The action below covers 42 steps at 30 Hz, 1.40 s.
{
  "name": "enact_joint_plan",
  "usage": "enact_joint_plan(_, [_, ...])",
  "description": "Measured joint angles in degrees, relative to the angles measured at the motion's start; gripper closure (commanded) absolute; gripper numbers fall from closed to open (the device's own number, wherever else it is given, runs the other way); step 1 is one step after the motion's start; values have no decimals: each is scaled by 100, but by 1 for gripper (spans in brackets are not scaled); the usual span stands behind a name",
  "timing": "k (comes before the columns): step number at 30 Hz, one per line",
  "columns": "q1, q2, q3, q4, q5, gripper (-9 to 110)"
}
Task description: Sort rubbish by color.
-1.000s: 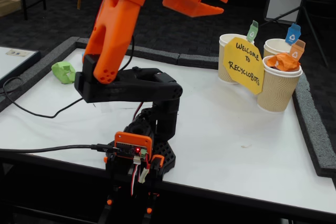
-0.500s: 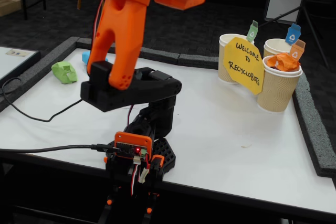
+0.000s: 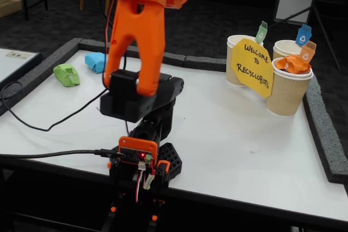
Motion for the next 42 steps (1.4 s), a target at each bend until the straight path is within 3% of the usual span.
enact_joint_plan(22, [-2971, 0, 448, 0, 0, 101])
enact_joint_plan(32, [-3885, 0, 527, 0, 0, 101])
enact_joint_plan(42, [-4096, 0, 861, 0, 0, 101])
